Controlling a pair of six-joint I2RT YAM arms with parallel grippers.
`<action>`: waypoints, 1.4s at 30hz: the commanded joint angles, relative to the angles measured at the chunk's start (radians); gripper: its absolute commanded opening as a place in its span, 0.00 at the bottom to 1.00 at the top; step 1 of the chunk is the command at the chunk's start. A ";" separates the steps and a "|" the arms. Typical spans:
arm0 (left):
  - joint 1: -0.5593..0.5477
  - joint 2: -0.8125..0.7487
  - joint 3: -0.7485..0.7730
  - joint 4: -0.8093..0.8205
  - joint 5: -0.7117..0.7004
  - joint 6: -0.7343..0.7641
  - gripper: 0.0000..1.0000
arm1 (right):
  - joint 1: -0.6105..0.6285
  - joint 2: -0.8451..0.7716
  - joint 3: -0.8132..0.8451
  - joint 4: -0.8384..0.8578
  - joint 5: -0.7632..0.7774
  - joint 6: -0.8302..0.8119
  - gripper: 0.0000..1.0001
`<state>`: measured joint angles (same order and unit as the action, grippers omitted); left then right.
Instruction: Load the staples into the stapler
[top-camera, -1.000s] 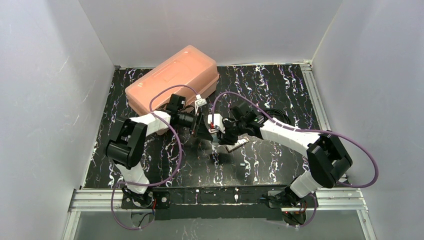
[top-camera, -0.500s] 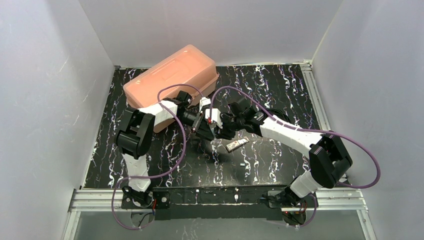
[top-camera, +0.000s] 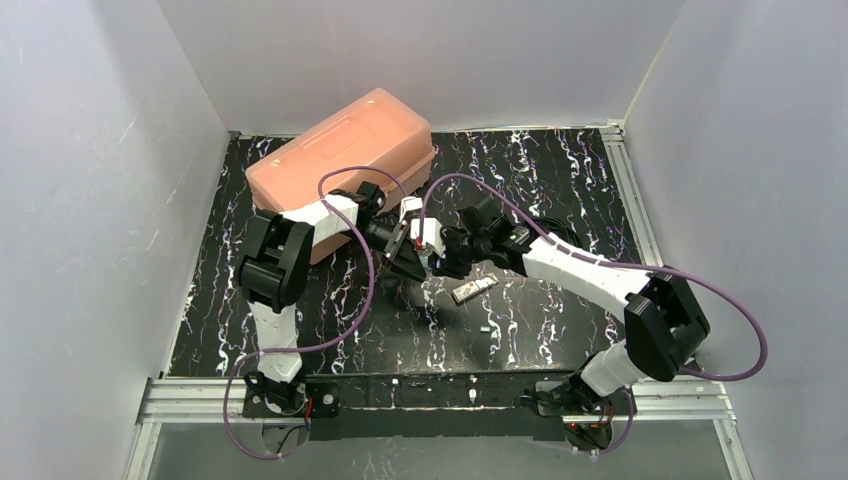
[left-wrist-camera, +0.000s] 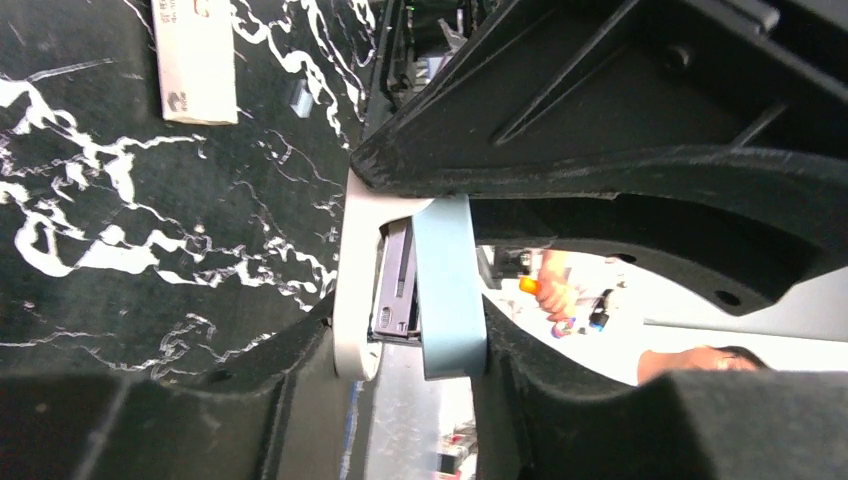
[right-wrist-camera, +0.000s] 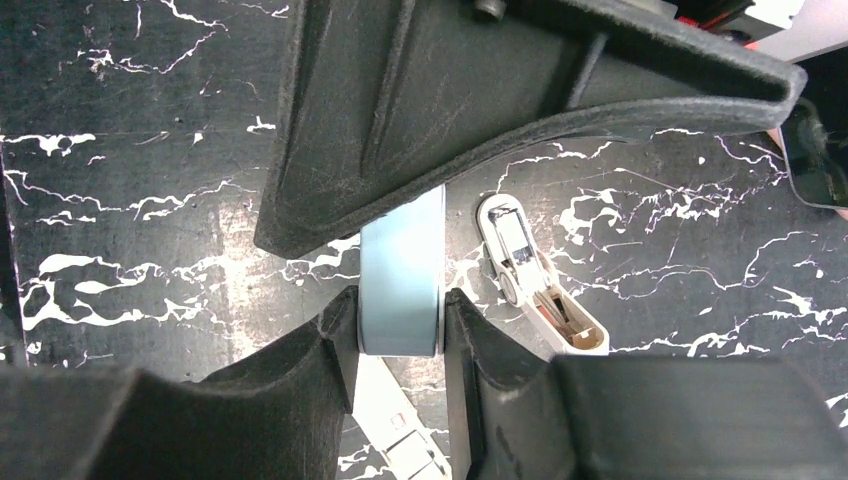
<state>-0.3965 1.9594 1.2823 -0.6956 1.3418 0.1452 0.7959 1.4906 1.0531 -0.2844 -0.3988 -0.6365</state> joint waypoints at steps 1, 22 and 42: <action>-0.003 0.015 0.041 -0.132 0.083 0.079 0.00 | 0.008 -0.035 -0.014 0.063 -0.008 -0.001 0.01; -0.020 -0.036 0.044 -0.170 0.004 0.195 0.72 | 0.013 -0.064 -0.027 0.006 -0.097 -0.044 0.01; -0.070 0.021 0.071 -0.248 0.013 0.236 0.00 | 0.023 -0.087 -0.071 0.068 -0.037 -0.014 0.01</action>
<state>-0.4572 1.9774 1.3350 -0.8749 1.3125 0.3359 0.8139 1.4475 1.0054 -0.2882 -0.4614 -0.6624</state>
